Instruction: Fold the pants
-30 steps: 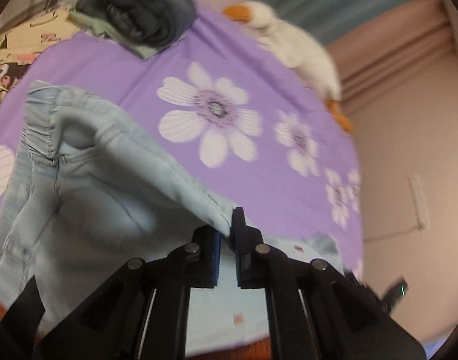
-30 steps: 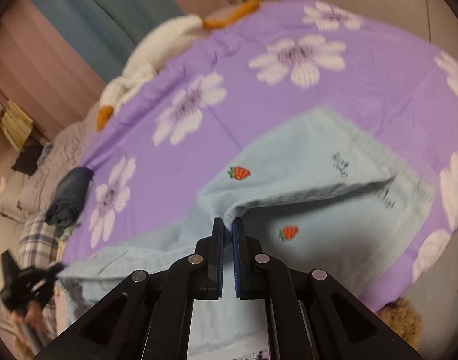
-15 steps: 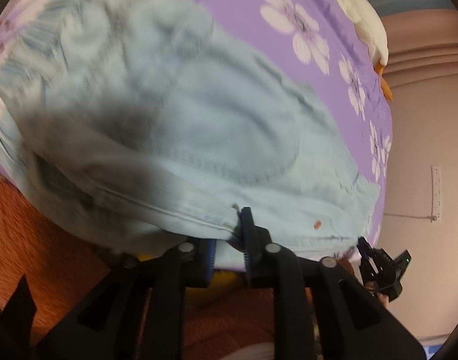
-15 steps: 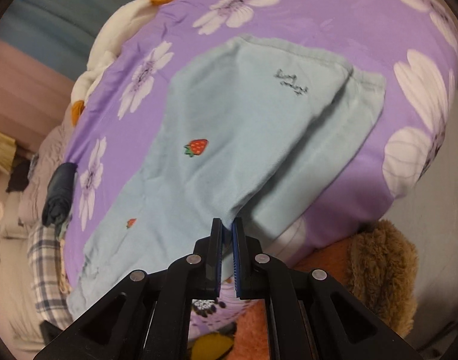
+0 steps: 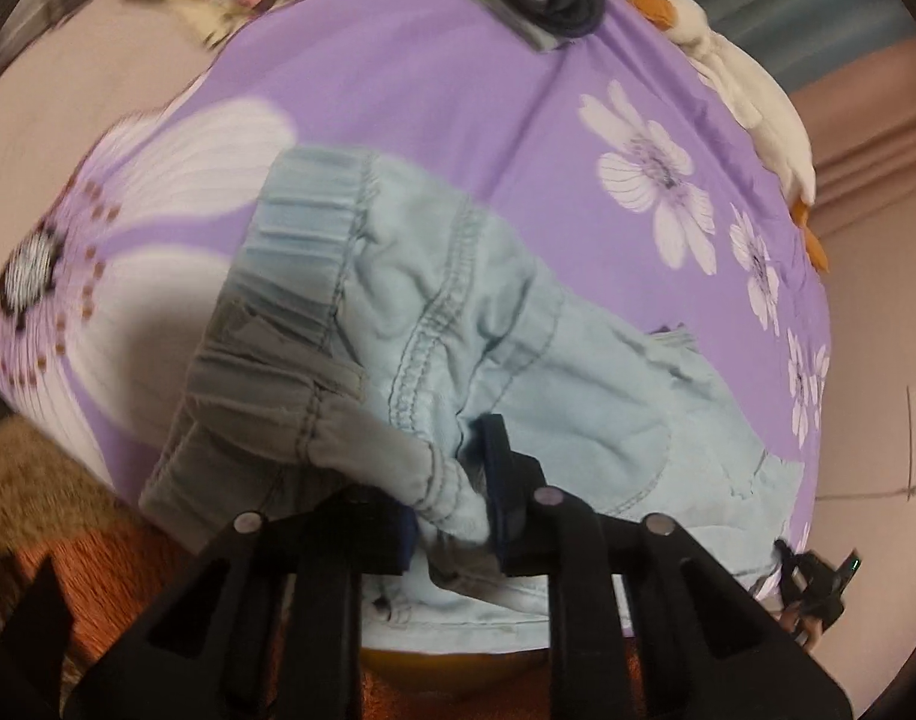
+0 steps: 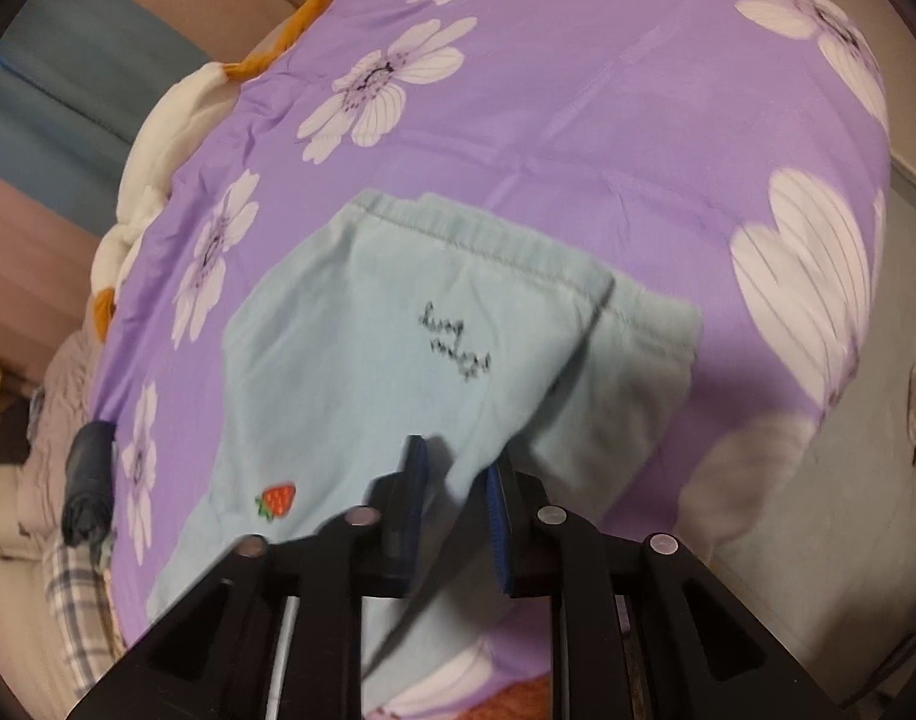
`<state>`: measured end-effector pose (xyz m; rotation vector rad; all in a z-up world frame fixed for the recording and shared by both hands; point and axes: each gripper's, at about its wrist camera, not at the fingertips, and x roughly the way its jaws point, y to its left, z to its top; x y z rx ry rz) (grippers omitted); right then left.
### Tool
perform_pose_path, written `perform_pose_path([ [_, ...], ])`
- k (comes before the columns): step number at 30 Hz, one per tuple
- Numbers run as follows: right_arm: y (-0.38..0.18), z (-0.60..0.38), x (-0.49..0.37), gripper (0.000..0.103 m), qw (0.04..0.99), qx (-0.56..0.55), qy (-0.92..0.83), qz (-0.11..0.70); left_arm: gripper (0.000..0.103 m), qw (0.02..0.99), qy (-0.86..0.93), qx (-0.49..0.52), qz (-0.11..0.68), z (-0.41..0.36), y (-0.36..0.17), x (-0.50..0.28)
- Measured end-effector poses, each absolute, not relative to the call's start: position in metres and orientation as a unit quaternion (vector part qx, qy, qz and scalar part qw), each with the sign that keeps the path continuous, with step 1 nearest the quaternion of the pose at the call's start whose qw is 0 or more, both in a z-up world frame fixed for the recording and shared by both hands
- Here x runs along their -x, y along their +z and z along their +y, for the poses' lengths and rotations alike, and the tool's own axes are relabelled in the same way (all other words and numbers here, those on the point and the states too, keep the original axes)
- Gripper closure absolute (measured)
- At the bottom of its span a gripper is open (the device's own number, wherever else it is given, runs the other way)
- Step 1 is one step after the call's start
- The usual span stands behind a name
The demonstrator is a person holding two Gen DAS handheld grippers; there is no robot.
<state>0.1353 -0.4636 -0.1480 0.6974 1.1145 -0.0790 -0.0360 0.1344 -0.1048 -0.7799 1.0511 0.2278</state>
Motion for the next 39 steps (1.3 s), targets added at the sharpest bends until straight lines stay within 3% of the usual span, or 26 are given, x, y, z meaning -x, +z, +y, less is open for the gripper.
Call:
perform_pose_path([
  [5,-0.104,-0.435,-0.188,0.099,0.821,-0.296,0.033,0.487,0.091,0.830,0.071,0.352,0.427,0.150,-0.050,0.006],
  [8,-0.048,-0.427,-0.204,0.099,0.860,-0.289,0.062,0.417,0.091,0.851,0.051,0.352,0.387,0.155,-0.014,0.007],
  [12,-0.003,-0.443,-0.177,0.099,0.887,-0.303,0.080,0.339,0.089,0.846,0.030,0.355,0.396,0.158,-0.015,0.037],
  [18,-0.094,-0.470,-0.137,0.099,0.835,-0.318,0.001,0.450,0.090,0.764,0.055,0.368,0.527,0.143,-0.108,0.056],
  [22,-0.155,-0.480,-0.128,0.099,0.787,-0.344,-0.048,0.510,0.091,0.749,0.082,0.387,0.531,0.144,-0.126,0.060],
  [27,-0.140,-0.478,-0.123,0.100,0.797,-0.332,-0.055,0.501,0.091,0.768,0.090,0.369,0.515,0.145,-0.103,0.069],
  [33,-0.163,-0.480,-0.120,0.100,0.784,-0.328,-0.074,0.522,0.090,0.744,0.116,0.364,0.549,0.140,-0.137,0.071],
  [39,-0.162,-0.478,-0.122,0.102,0.789,-0.304,-0.086,0.527,0.087,0.740,0.116,0.370,0.549,0.145,-0.138,0.071],
])
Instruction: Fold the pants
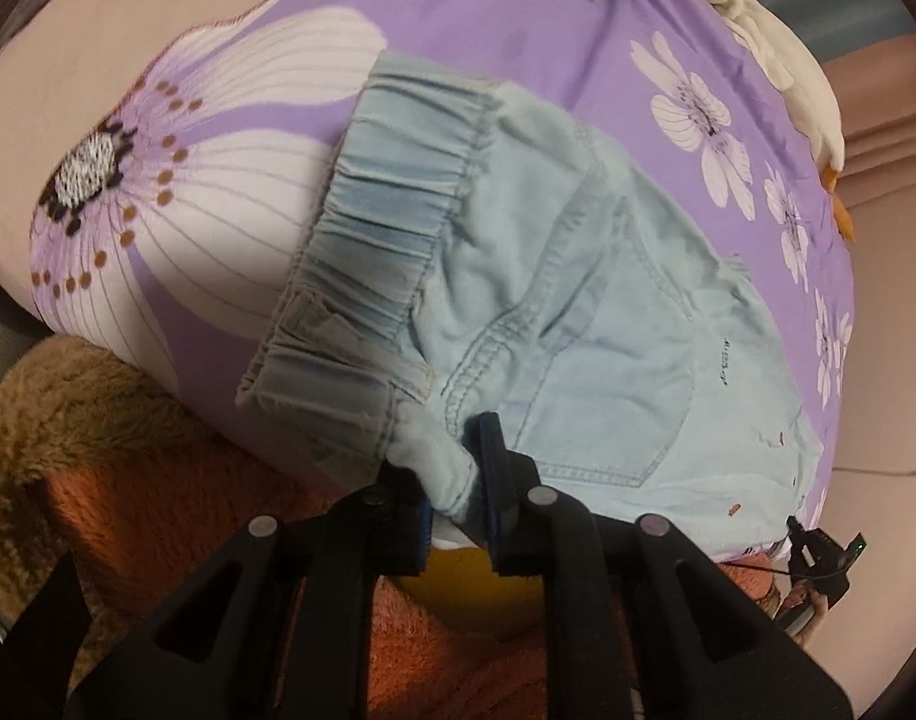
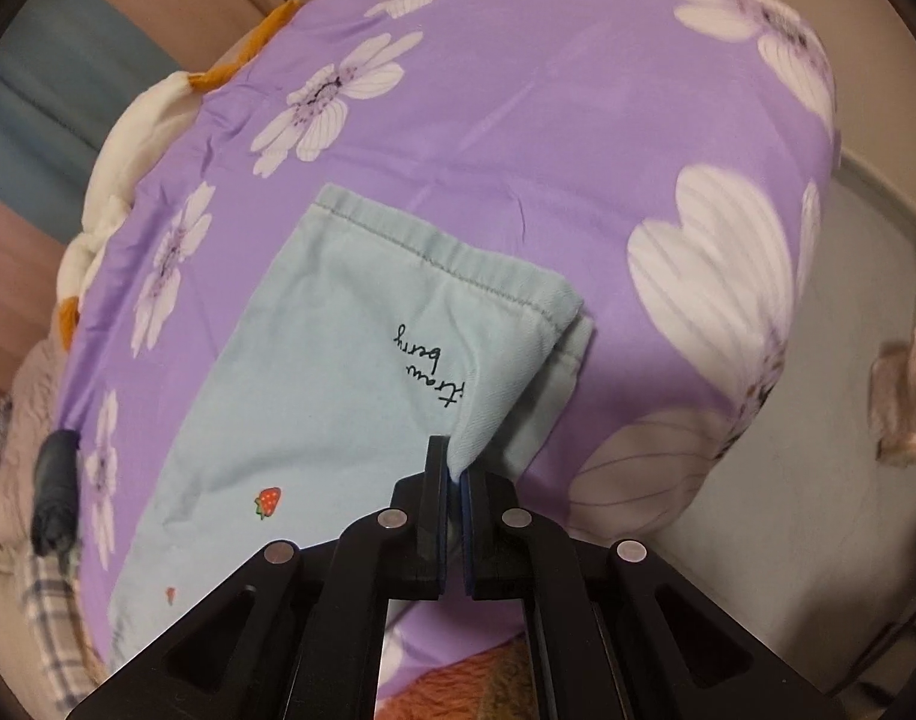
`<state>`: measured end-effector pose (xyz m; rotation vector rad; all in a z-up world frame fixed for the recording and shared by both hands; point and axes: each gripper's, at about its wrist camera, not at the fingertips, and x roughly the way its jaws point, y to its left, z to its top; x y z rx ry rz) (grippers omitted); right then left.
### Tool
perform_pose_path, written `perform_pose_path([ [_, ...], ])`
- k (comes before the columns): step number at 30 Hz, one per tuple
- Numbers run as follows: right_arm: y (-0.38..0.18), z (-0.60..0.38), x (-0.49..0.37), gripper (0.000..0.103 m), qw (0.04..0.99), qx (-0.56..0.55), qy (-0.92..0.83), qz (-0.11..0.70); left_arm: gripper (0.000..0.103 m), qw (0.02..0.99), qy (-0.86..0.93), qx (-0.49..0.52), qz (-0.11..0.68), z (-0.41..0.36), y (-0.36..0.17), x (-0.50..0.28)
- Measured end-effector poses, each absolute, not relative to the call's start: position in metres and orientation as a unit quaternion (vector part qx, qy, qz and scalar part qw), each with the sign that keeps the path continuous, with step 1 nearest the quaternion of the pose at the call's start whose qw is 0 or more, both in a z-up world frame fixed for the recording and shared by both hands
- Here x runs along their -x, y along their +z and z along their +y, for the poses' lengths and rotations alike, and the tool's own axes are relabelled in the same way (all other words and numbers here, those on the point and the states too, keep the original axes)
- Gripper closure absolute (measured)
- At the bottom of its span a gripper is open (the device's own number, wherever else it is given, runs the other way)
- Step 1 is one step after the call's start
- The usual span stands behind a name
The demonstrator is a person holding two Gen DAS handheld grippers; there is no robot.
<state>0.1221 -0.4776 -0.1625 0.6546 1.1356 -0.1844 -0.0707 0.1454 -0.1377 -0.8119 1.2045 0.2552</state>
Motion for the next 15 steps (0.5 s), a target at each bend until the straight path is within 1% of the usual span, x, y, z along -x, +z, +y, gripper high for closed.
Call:
perform_pose_path([
  [3,-0.165,-0.476,-0.125,0.102,0.787,-0.296,-0.093,0.534,0.086,0.742,0.112,0.375,0.543,0.149,-0.135,0.075],
  [5,-0.157,-0.467,-0.127,0.098,0.792,-0.260,-0.106,0.541,0.077,0.743,0.105,0.375,0.544,0.150,-0.124,0.082],
  [6,-0.151,-0.463,-0.128,0.089,0.795,-0.237,-0.116,0.546,0.064,0.746,0.107,0.372,0.542,0.151,-0.119,0.085],
  [7,-0.142,-0.459,-0.127,0.078,0.801,-0.213,-0.125,0.545,0.057,0.752,0.105,0.374,0.532,0.154,-0.111,0.090],
  [8,-0.132,-0.453,-0.127,0.073,0.811,-0.191,-0.128,0.538,0.052,0.756,0.100,0.380,0.523,0.157,-0.105,0.094],
  [9,-0.121,-0.446,-0.127,0.064,0.820,-0.176,-0.127,0.529,0.041,0.762,0.101,0.384,0.512,0.160,-0.098,0.098],
  [10,-0.111,-0.439,-0.128,0.061,0.829,-0.166,-0.121,0.521,0.032,0.771,0.110,0.382,0.498,0.165,-0.088,0.102],
  [13,-0.080,-0.405,-0.134,0.060,0.850,-0.161,-0.054,0.499,0.030,0.797,0.130,0.361,0.467,0.179,-0.067,0.103],
  [15,-0.068,-0.366,-0.144,0.060,0.853,-0.149,0.023,0.500,0.028,0.808,0.130,0.356,0.451,0.187,-0.063,0.098],
])
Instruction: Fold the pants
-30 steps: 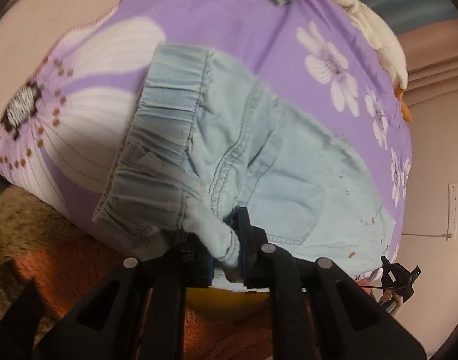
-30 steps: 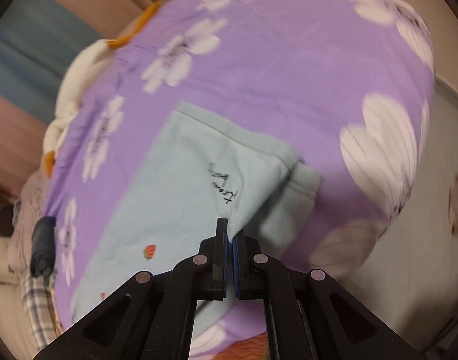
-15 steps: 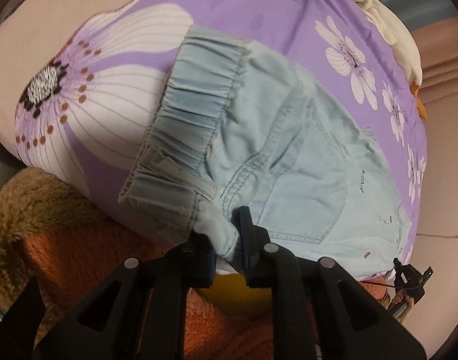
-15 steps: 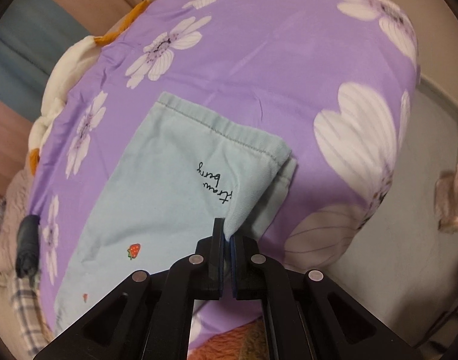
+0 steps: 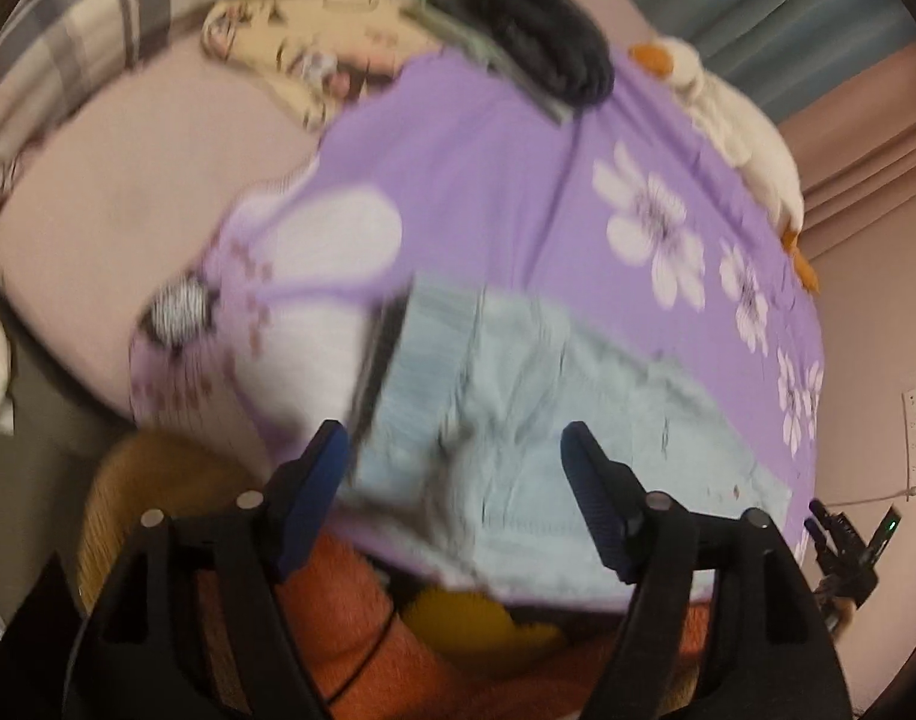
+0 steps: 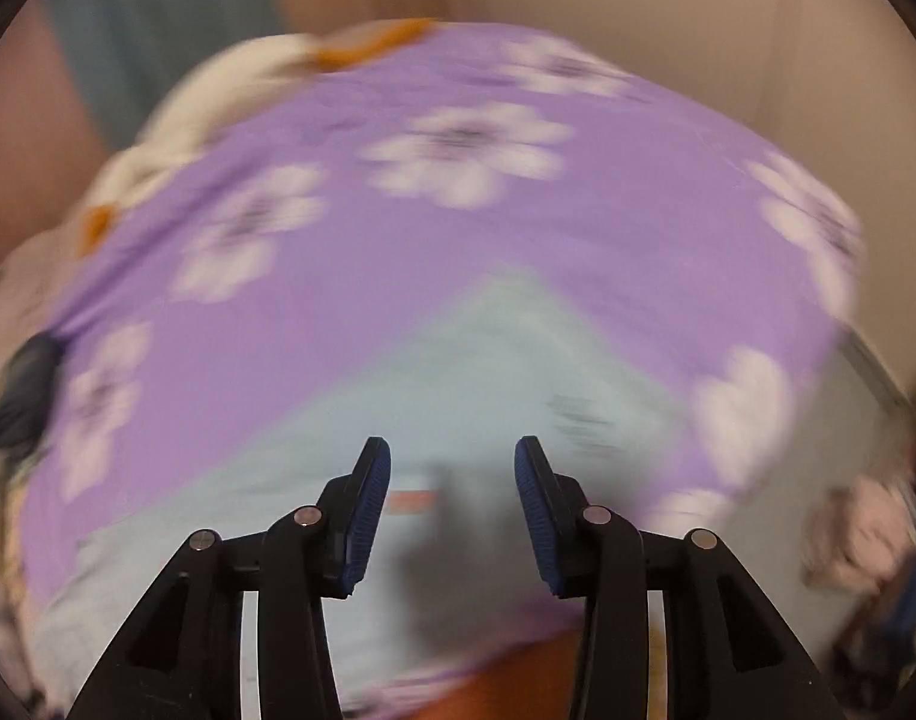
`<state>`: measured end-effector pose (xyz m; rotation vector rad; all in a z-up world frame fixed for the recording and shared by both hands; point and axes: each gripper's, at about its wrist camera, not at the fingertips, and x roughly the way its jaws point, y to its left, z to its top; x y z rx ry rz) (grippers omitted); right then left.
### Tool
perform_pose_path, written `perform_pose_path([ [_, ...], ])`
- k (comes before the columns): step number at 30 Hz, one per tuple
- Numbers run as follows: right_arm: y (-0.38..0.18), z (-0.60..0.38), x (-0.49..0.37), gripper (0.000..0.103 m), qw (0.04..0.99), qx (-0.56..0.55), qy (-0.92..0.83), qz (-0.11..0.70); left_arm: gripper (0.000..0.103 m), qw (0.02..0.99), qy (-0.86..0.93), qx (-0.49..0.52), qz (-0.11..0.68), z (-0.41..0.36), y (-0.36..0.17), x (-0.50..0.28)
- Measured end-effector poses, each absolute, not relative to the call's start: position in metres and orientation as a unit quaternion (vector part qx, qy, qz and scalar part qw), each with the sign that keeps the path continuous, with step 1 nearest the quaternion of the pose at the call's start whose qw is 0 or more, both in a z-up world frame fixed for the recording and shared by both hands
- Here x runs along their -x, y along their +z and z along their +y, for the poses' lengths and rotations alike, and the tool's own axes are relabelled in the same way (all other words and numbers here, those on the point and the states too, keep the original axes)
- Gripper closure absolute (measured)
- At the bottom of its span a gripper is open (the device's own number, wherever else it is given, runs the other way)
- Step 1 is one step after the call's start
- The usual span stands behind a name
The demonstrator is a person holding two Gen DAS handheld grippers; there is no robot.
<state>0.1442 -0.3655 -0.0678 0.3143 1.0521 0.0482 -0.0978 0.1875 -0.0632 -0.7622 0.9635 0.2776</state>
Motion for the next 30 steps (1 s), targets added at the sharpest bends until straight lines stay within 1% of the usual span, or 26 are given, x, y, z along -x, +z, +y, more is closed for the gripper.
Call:
perform_pose_path([
  [2,-0.063,-0.319,-0.154,0.060,0.846,-0.137,0.114,0.502,0.027,0.818,0.127,0.355,0.435,0.197,-0.066,0.087],
  [5,-0.068,-0.238,-0.169,0.060,0.803,-0.126,0.236,0.533,0.028,0.813,0.116,0.367,0.436,0.204,-0.080,0.069],
  [7,-0.071,-0.194,-0.174,0.060,0.778,-0.110,0.295,0.544,0.032,0.806,0.084,0.384,0.442,0.208,-0.091,0.059],
  [8,-0.073,-0.168,-0.175,0.060,0.764,-0.096,0.321,0.551,0.039,0.799,0.073,0.391,0.450,0.208,-0.099,0.055],
  [9,-0.074,-0.151,-0.176,0.060,0.757,-0.085,0.334,0.556,0.059,0.791,0.070,0.395,0.462,0.208,-0.106,0.053],
  [10,-0.075,-0.131,-0.176,0.060,0.750,-0.072,0.347,0.559,0.069,0.782,0.080,0.396,0.475,0.209,-0.116,0.053],
  [11,-0.078,-0.113,-0.177,0.060,0.743,-0.059,0.356,0.563,0.070,0.779,0.092,0.394,0.479,0.210,-0.122,0.054],
  [14,-0.091,-0.080,-0.179,0.060,0.723,-0.042,0.370,0.582,0.071,0.780,0.086,0.404,0.469,0.208,-0.125,0.065],
  [17,-0.106,-0.058,-0.178,0.060,0.709,-0.011,0.364,0.603,0.072,0.793,0.090,0.373,0.474,0.196,-0.115,0.077],
  [19,-0.117,-0.052,-0.178,0.060,0.697,0.000,0.362,0.619,0.071,0.799,0.096,0.350,0.479,0.191,-0.114,0.081],
  [23,-0.128,-0.053,-0.178,0.062,0.676,-0.008,0.373,0.635,0.071,0.799,0.098,0.360,0.472,0.195,-0.122,0.081],
  [24,-0.127,-0.052,-0.178,0.078,0.677,-0.009,0.377,0.632,0.071,0.797,0.100,0.363,0.472,0.196,-0.122,0.079],
  [25,-0.125,-0.051,-0.178,0.097,0.675,-0.015,0.387,0.628,0.071,0.799,0.103,0.359,0.471,0.195,-0.119,0.076],
  [30,-0.100,-0.044,-0.186,0.097,0.709,-0.020,0.377,0.595,0.071,0.807,0.114,0.339,0.471,0.198,-0.116,0.065],
])
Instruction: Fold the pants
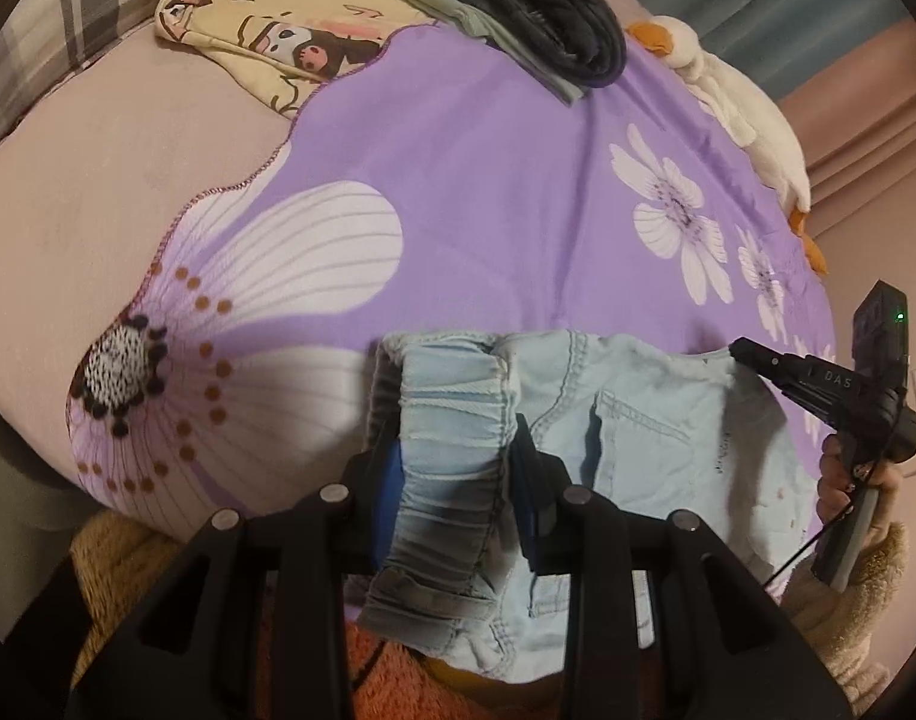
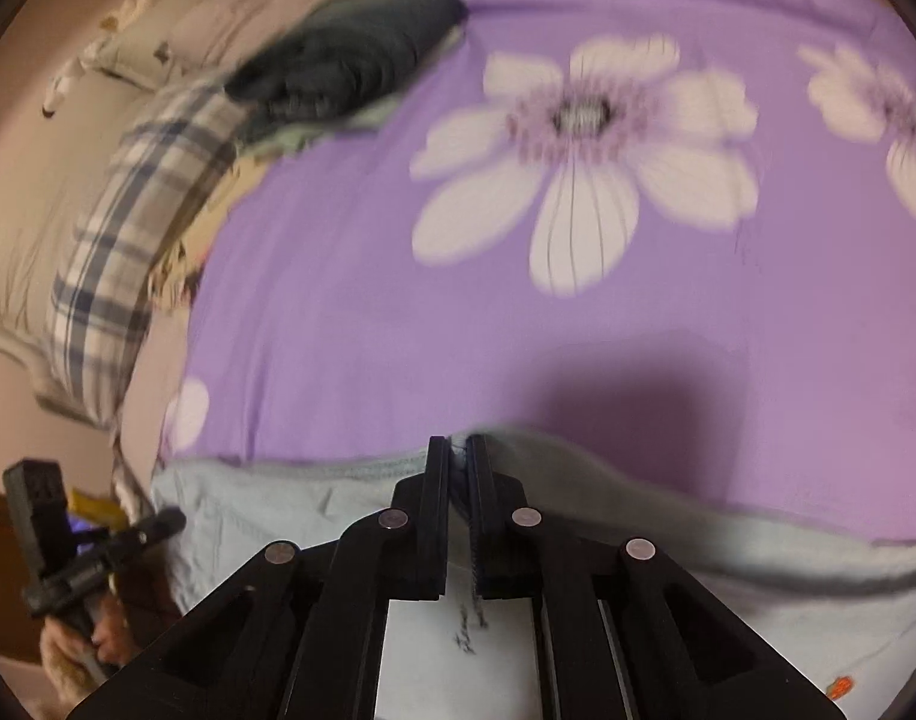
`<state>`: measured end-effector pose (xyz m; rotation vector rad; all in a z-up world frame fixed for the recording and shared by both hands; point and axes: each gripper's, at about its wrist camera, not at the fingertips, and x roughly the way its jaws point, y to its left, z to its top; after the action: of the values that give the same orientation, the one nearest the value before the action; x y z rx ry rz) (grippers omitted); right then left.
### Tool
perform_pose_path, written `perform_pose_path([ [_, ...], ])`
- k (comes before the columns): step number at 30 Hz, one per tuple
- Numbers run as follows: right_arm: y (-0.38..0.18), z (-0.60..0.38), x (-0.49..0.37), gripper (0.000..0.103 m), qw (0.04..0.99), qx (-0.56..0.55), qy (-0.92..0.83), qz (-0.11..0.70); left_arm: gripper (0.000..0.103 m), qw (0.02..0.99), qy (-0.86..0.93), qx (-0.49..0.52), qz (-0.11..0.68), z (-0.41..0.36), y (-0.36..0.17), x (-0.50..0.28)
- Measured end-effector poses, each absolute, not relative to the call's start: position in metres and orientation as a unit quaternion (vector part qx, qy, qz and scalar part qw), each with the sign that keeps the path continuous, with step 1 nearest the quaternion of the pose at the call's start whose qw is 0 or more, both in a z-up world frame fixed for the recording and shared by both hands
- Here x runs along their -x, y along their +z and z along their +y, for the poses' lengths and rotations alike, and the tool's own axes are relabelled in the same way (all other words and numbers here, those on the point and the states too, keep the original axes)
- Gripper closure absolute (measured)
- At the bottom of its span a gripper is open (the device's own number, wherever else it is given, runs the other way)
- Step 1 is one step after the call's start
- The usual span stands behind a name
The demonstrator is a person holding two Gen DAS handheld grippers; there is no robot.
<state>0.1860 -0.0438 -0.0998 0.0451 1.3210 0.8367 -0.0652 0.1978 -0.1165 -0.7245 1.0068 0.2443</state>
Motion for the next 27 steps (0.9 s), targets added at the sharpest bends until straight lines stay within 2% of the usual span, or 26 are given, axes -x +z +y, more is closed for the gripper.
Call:
perform_pose_path([
  [5,-0.137,-0.028,-0.193,0.097,0.702,0.000,0.345,0.623,0.067,0.796,0.113,0.351,0.480,0.204,-0.126,0.061],
  [9,-0.144,-0.022,-0.189,0.097,0.720,0.017,0.333,0.608,0.062,0.793,0.117,0.357,0.479,0.206,-0.125,0.061],
  [11,-0.143,-0.020,-0.190,0.097,0.723,0.017,0.328,0.607,0.055,0.797,0.128,0.338,0.484,0.202,-0.120,0.059],
  [12,-0.142,-0.020,-0.190,0.097,0.726,0.019,0.328,0.604,0.047,0.797,0.138,0.329,0.488,0.201,-0.117,0.059],
  [15,-0.137,-0.023,-0.189,0.097,0.734,0.015,0.332,0.592,0.034,0.813,0.161,0.298,0.473,0.197,-0.093,0.060],
  [17,-0.131,-0.037,-0.195,0.079,0.739,-0.011,0.324,0.591,0.026,0.830,0.159,0.295,0.446,0.194,-0.070,0.063],
  [18,-0.126,-0.048,-0.198,0.058,0.744,-0.028,0.317,0.588,0.024,0.838,0.153,0.296,0.431,0.192,-0.058,0.064],
  [19,-0.122,-0.060,-0.201,0.044,0.751,-0.048,0.311,0.581,0.022,0.845,0.144,0.297,0.421,0.189,-0.048,0.063],
  [23,-0.102,-0.145,-0.218,0.043,0.775,-0.123,0.259,0.564,0.022,0.863,0.087,0.292,0.402,0.167,-0.026,0.043],
  [27,-0.098,-0.236,-0.229,0.043,0.801,-0.155,0.160,0.556,0.024,0.866,0.035,0.265,0.423,0.125,-0.031,0.000],
])
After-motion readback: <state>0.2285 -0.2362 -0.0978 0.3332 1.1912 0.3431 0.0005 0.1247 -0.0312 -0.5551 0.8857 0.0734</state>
